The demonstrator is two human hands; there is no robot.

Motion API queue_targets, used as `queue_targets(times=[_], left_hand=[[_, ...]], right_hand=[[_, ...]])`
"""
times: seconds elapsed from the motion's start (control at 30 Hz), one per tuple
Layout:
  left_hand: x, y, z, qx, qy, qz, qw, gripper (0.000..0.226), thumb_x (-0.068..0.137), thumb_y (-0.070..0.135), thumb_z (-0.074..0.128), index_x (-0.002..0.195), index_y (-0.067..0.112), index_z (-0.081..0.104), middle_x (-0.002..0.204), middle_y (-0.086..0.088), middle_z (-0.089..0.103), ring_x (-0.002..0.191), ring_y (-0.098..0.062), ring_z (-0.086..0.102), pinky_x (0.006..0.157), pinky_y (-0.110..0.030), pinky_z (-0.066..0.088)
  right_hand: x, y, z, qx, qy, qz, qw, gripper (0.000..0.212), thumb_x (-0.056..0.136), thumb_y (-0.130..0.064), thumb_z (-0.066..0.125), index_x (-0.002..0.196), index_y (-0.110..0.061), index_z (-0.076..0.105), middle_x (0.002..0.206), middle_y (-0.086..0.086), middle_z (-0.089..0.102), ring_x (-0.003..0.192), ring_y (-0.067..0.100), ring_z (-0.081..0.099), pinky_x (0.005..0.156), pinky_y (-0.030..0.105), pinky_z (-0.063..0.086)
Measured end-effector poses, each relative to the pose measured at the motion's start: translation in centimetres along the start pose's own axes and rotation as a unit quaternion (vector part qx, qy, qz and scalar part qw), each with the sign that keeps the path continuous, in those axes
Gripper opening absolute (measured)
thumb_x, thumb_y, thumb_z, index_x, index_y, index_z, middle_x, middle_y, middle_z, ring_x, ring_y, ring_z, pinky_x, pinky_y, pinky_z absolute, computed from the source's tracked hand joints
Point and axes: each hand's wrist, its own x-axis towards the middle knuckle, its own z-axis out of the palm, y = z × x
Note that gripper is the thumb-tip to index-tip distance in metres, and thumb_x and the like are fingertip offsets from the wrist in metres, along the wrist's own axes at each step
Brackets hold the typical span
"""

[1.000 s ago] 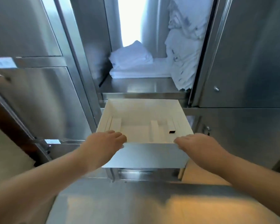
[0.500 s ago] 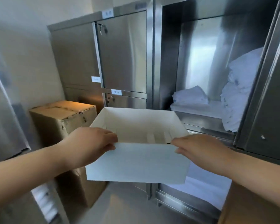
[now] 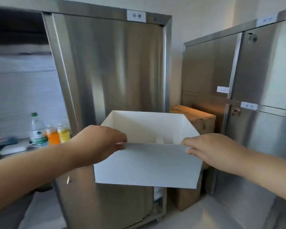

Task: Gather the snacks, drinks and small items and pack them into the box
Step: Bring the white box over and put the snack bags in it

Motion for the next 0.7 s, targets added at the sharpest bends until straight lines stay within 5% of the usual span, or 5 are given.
queue_targets(times=[0.27, 0.47, 0.7], left_hand=[[-16.8, -12.2, 2.0, 0.030, -0.100, -0.179, 0.978, 0.024, 0.094, 0.051, 0.037, 0.111, 0.042, 0.052, 0.109, 0.023, 0.059, 0.100, -0.007, 0.057, 0.078, -0.023, 0.042], [-24.6, -16.4, 2.8, 0.043, -0.159, -0.274, 0.948, 0.025, 0.095, 0.052, 0.035, 0.113, 0.045, 0.050, 0.110, 0.023, 0.058, 0.097, -0.006, 0.056, 0.072, -0.019, 0.033], [-27.5, -18.9, 5.3, 0.073, -0.191, -0.329, 0.922, 0.023, 0.097, 0.048, 0.032, 0.110, 0.041, 0.050, 0.105, 0.018, 0.060, 0.095, -0.007, 0.057, 0.075, -0.026, 0.046]], right_hand=[[16.3, -15.7, 6.1, 0.043, -0.014, -0.164, 0.985, 0.027, 0.099, -0.033, 0.034, 0.112, -0.019, 0.054, 0.087, 0.007, 0.060, 0.077, 0.029, 0.059, 0.062, 0.035, 0.043], [22.7, -23.6, 8.1, 0.084, -0.021, -0.271, 0.959, 0.022, 0.100, -0.034, 0.032, 0.103, -0.023, 0.051, 0.081, 0.000, 0.058, 0.076, 0.023, 0.058, 0.063, 0.034, 0.043], [28.4, -26.5, 9.8, 0.051, -0.017, -0.377, 0.925, 0.015, 0.099, -0.043, 0.033, 0.087, -0.034, 0.033, 0.066, -0.013, 0.043, 0.059, 0.004, 0.046, 0.052, 0.016, 0.033]])
